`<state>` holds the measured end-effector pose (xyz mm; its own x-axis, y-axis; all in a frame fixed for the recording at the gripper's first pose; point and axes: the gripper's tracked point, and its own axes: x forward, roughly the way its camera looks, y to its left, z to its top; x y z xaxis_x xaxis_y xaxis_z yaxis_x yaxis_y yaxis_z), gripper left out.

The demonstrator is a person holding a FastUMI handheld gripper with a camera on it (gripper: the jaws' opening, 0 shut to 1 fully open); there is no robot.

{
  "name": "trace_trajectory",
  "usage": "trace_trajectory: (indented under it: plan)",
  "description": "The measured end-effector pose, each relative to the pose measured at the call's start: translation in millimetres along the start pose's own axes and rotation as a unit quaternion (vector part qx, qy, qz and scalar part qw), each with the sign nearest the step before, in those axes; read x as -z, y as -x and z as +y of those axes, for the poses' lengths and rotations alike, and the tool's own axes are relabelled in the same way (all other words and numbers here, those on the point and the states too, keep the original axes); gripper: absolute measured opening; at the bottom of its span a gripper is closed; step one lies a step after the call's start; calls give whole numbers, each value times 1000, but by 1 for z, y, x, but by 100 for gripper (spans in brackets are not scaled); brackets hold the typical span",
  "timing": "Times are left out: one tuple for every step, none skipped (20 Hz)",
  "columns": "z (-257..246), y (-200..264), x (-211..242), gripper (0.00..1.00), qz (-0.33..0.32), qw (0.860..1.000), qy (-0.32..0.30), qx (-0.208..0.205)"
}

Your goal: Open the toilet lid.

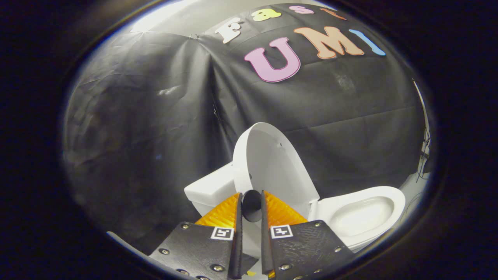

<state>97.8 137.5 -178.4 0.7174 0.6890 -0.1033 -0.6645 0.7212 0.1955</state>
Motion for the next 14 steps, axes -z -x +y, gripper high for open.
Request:
trace_trajectory:
  plan:
    - [-3, 3, 2, 29, 5, 1000, -1, 6]
    - [-4, 5, 3, 31, 6, 1000, -2, 12]
    - [-5, 9, 4, 48, 9, 1000, -5, 9]
    - [-7, 12, 4, 65, 11, 1000, -6, 12]
    - [-10, 14, 4, 81, 13, 1000, -7, 13]
    - [-15, 15, 5, 98, 12, 1000, -6, 17]
    - [-22, 19, 0, 97, 10, 1000, -5, 22]
    - [-27, 23, -5, 97, 8, 1000, -4, 24]
    - [-36, 27, -10, 97, 6, 1000, -2, 27]
    - [-40, 31, -14, 97, 6, 1000, 2, 28]
    - [-48, 36, -16, 97, 5, 999, 5, 34]
    - [-54, 41, -19, 97, 5, 999, 8, 38]
    - [-61, 46, -23, 99, 2, 999, 7, 42]
    - [-66, 50, -27, 99, 0, 999, 4, 45]
